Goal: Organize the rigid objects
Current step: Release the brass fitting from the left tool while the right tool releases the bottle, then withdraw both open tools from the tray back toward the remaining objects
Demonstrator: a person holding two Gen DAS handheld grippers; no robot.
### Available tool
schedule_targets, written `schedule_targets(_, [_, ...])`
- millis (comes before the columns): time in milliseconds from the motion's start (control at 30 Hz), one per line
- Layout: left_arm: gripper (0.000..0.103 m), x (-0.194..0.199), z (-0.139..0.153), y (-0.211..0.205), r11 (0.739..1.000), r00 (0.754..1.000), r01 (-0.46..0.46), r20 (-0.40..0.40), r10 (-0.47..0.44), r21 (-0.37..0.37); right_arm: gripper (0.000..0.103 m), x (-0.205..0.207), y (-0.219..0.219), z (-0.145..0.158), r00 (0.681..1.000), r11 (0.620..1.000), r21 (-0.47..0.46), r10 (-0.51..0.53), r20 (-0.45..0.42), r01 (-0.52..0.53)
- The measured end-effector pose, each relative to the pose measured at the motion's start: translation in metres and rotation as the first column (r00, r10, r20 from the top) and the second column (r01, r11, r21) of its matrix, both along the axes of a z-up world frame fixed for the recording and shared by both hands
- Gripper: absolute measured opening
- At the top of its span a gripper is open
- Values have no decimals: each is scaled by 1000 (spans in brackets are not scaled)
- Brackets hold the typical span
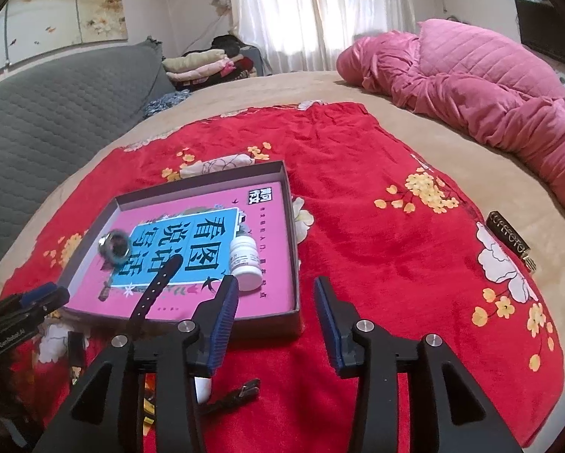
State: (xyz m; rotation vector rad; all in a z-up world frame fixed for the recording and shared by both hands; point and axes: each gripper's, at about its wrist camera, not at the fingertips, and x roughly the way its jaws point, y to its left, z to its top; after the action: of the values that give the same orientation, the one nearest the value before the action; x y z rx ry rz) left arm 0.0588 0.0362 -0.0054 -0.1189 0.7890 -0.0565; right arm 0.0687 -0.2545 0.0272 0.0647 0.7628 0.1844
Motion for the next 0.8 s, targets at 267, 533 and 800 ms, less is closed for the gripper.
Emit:
schedule_targets(267, [54,-11,8,-6,1000,1000,-10,8,10,17,54,-8,5,5,1000,1000,-10,23,20,-22])
schedule_targets(533, [54,-18,15,-11,999,1000,-17,10,17,27,57,-12,3,10,999,1000,-5,23,33,-22])
schedule_targets(800, [54,-23,19,-19,999,1000,-18,6,17,38,60,-15,3,12,999,1000,-1,26,37,-26])
